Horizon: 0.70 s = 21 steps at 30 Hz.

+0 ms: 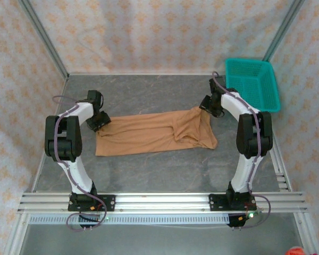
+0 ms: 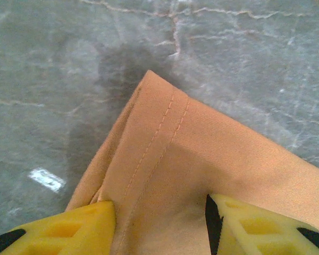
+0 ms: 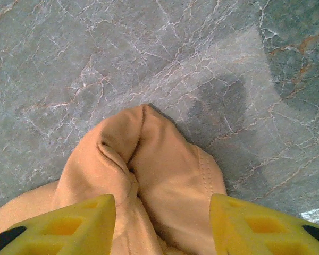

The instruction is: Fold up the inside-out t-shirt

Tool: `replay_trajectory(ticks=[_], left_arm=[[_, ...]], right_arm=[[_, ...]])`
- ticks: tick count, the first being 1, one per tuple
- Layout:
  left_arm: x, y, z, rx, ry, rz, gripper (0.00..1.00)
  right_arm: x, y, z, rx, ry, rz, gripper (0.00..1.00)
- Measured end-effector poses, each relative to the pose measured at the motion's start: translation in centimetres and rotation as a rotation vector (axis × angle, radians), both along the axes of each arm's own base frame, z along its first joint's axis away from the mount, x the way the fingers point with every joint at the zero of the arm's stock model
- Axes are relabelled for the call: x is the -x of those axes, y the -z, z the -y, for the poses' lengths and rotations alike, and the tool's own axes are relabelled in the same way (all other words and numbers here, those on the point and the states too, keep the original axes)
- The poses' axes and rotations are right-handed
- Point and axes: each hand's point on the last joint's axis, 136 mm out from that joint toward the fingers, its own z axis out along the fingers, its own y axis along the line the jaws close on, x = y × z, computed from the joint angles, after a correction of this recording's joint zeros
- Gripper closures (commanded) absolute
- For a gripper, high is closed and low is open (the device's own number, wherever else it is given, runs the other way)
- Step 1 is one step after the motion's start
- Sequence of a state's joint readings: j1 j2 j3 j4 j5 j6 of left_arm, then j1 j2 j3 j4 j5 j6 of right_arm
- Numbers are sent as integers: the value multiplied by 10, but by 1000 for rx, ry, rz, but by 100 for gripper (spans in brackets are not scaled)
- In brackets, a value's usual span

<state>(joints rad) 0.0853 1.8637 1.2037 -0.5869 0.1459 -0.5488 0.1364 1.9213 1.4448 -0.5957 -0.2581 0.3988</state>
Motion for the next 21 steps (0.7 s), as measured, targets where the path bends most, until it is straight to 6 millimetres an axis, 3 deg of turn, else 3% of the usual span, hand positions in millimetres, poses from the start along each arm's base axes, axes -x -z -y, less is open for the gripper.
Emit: replay_trajectory(ticks=[5, 12, 16, 17, 21], left_arm=[[8, -13, -2, -49, 5, -12, 46], [-4, -48, 24, -99, 98, 40, 44], [-7, -50, 34, -57, 115, 58, 44], [-8, -49, 36, -41, 115, 60, 44], [-16, -30, 48, 30, 114, 51, 45]], right_arm=[[13, 1, -11, -73, -22, 1, 73], [8, 12, -31, -156, -59, 9, 68], [7, 31, -36, -176, -58, -25, 70], [7, 35, -36, -181, -55, -35, 72], [8, 42, -38, -192, -48, -49, 96]])
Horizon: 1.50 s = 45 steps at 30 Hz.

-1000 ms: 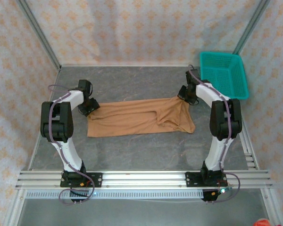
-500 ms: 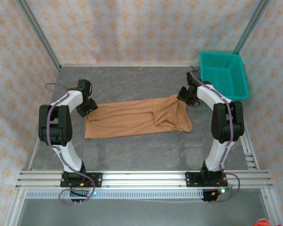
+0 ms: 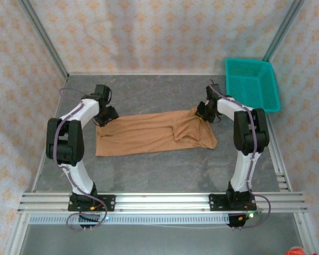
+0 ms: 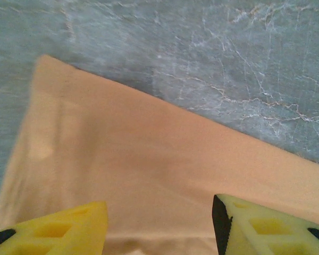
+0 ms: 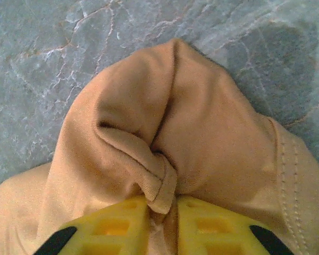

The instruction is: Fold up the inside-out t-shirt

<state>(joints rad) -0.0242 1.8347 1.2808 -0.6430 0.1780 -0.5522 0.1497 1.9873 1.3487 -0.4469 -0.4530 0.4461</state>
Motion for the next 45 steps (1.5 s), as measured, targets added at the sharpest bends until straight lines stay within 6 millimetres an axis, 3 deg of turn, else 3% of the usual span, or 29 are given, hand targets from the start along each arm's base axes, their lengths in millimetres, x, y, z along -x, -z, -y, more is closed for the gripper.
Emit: replay_trajectory(ticks=[5, 10, 13, 14, 16, 18, 24, 27, 31, 35, 41, 45], left_arm=[[6, 38, -4, 45, -28, -70, 45], [3, 36, -32, 58, -105, -33, 45], [4, 36, -37, 57, -118, -23, 45], [4, 36, -37, 56, -118, -20, 45], [4, 35, -37, 55, -120, -12, 45], [4, 35, -37, 55, -121, -10, 45], [6, 31, -32, 47, -106, -11, 42], [14, 28, -28, 20, -89, -40, 42], [17, 11, -20, -5, -56, -37, 42], [9, -10, -15, -9, -39, 13, 42], [8, -14, -15, -10, -35, 18, 42], [9, -14, -15, -10, -35, 15, 42]], right_arm=[[-2, -7, 2, 16, 2, 9, 98], [-3, -29, 12, 77, -6, 33, 97], [-4, -37, 16, 94, -7, 46, 92], [-5, -38, 15, 94, -8, 48, 88], [-4, -37, 15, 95, -14, 44, 66], [-3, -37, 16, 91, -14, 42, 52], [-1, -37, 12, 70, -17, 37, 51], [18, -37, 1, 41, -28, 21, 58], [46, -41, -43, 11, -126, 19, 63], [56, -40, -81, -22, -212, 28, 64], [49, -21, -94, -28, -234, -3, 64], [67, -12, -109, -22, -282, -23, 64]])
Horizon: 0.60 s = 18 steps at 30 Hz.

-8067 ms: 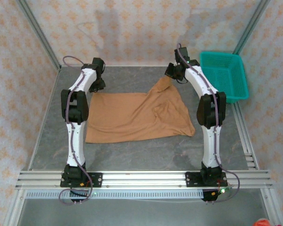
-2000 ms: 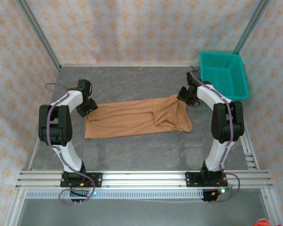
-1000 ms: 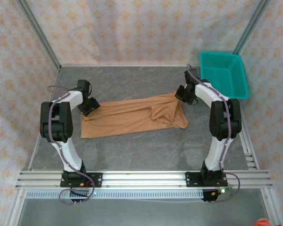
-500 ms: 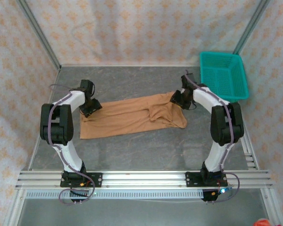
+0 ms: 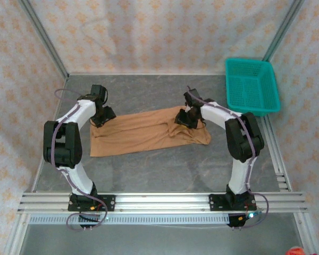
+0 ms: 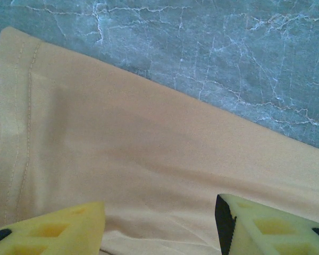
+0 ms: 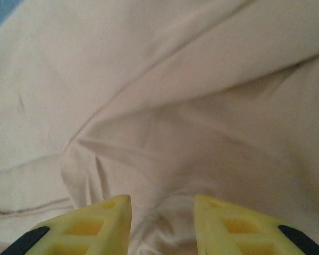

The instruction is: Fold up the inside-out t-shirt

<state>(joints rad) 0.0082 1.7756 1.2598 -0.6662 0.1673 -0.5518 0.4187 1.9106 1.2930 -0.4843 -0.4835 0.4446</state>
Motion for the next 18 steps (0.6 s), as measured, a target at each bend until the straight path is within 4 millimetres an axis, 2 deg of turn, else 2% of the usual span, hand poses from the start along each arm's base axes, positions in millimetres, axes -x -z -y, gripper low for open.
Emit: replay_trajectory(ticks=[5, 11, 13, 16, 18], left_arm=[[0, 0, 0, 0, 0, 0, 42], [0, -1, 0, 0, 0, 1, 41], [0, 0, 0, 0, 1, 0, 41], [0, 0, 0, 0, 2, -1, 41], [0, 0, 0, 1, 3, -1, 40]], right_arm=[[42, 19, -3, 27, -48, -58, 63], [42, 13, 1, 34, -39, -40, 56], [40, 7, 6, 57, -35, -28, 49], [28, -10, 19, 96, -15, 26, 27], [15, -23, 35, 120, 22, 79, 8]])
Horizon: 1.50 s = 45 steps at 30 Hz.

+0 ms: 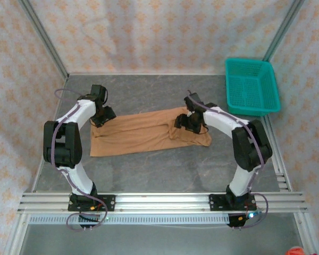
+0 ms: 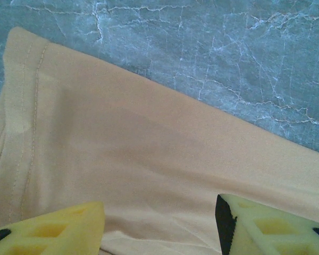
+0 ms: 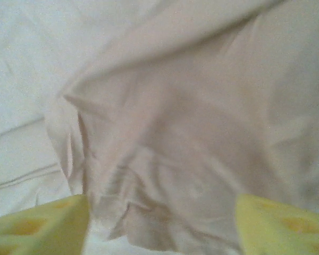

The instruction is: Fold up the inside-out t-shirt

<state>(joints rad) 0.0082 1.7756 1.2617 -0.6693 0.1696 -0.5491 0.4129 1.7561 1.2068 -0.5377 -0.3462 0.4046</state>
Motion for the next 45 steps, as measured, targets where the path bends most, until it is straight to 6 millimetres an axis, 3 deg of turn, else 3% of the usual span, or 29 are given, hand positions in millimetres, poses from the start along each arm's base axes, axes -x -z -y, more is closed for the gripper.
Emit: replay_trajectory(ticks=[2, 6, 8, 14, 24, 31, 37, 41, 45], left_arm=[[0, 0, 1, 7, 2, 0, 40], [0, 0, 2, 11, 10, 0, 39], [0, 0, 2, 8, 19, 0, 39], [0, 0, 2, 5, 30, 0, 39], [1, 1, 4, 9, 39, -2, 39], [1, 1, 6, 21, 43, -2, 39], [1, 1, 6, 21, 43, -2, 39], [1, 1, 6, 21, 43, -2, 39], [1, 1, 6, 21, 43, -2, 39]], right_arm=[[-12, -7, 22, 28, 53, 34, 1], [-32, 0, 71, 100, 150, 46, 0], [-37, 7, 82, 129, 162, 37, 1], [-37, 29, 76, 156, 119, -8, 1], [-35, 42, 62, 172, 65, -29, 3], [-42, 43, 50, 174, 27, -20, 26], [-43, 45, 53, 192, 40, -30, 43], [-44, 46, 52, 198, 43, -29, 67], [-45, 46, 48, 185, 51, -28, 83]])
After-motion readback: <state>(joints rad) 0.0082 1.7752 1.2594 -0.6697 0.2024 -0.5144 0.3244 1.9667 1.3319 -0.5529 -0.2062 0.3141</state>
